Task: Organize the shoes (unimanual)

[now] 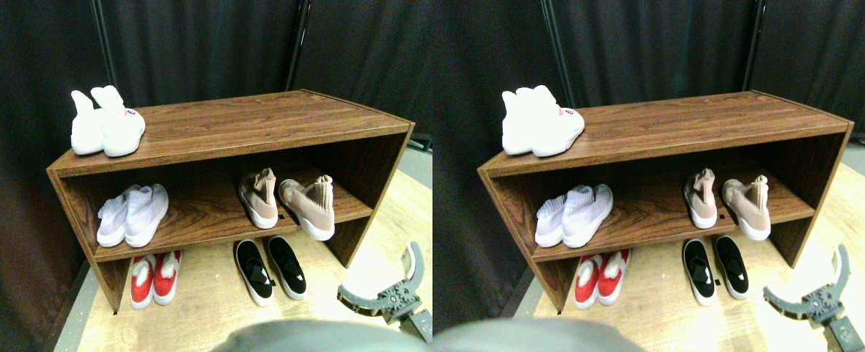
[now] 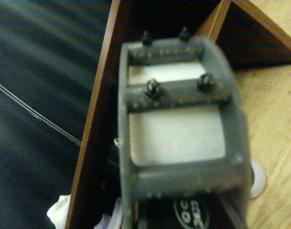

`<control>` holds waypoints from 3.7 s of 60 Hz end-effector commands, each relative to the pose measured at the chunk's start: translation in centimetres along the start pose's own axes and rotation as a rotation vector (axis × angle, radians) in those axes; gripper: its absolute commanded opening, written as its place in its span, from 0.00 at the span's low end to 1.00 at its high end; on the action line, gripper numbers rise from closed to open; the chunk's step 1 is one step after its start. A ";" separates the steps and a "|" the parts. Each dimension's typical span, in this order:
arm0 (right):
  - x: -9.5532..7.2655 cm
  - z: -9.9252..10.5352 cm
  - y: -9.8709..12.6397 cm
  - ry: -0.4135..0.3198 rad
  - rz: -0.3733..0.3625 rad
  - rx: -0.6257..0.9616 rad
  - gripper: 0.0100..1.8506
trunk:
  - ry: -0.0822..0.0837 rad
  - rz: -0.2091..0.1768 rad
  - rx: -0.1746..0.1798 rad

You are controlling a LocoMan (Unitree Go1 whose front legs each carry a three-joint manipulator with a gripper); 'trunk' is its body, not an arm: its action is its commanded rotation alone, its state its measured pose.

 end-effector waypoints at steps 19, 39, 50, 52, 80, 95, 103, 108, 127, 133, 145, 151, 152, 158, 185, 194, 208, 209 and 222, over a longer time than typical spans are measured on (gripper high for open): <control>4.3 -0.1 -1.0 -0.042 -0.037 0.197 0.98 | 0.016 0.013 -0.030; 7.0 -1.5 -2.8 -0.047 -0.116 0.274 0.93 | 0.019 0.029 -0.043; 8.9 -2.3 -4.1 -0.033 -0.161 0.316 0.95 | 0.022 0.038 -0.051; 9.2 -2.4 -4.3 -0.032 -0.164 0.314 0.94 | 0.022 0.038 -0.051; 11.6 -2.2 -5.8 -0.039 -0.215 0.284 0.93 | 0.023 0.046 -0.051; 11.7 -1.7 -5.3 -0.033 -0.208 0.271 0.92 | 0.021 0.041 -0.046; 11.3 -1.6 -5.1 -0.025 -0.212 0.269 0.90 | 0.021 0.037 -0.040; 10.5 -1.5 -4.8 -0.022 -0.215 0.280 0.88 | 0.022 0.034 -0.039; 6.9 -0.7 -3.2 0.027 -0.189 0.286 0.92 | 0.011 0.027 -0.036; 5.7 0.0 -2.5 0.025 -0.169 0.285 0.91 | 0.008 0.024 -0.035; 4.3 2.9 -0.6 0.026 -0.056 0.244 0.92 | 0.005 0.021 -0.035; 3.7 4.2 0.4 -0.001 -0.001 0.173 0.83 | 0.005 0.021 -0.035; 3.7 4.4 0.5 -0.007 0.008 0.160 0.82 | 0.005 0.021 -0.035; 3.4 6.3 1.3 -0.077 0.052 0.086 0.52 | 0.001 0.019 -0.037; 7.9 8.9 0.2 -0.286 0.025 0.052 0.03 | 0.002 0.020 -0.047; 10.1 7.9 -1.5 -0.255 -0.030 0.087 0.03 | 0.005 0.029 -0.057; 12.7 7.1 -4.2 -0.261 -0.148 0.155 0.03 | 0.009 0.040 -0.067; 13.0 7.1 -4.4 -0.254 -0.158 0.169 0.03 | 0.009 0.040 -0.067; 15.1 7.2 -6.2 -0.209 -0.208 0.211 0.03 | 0.010 0.064 -0.090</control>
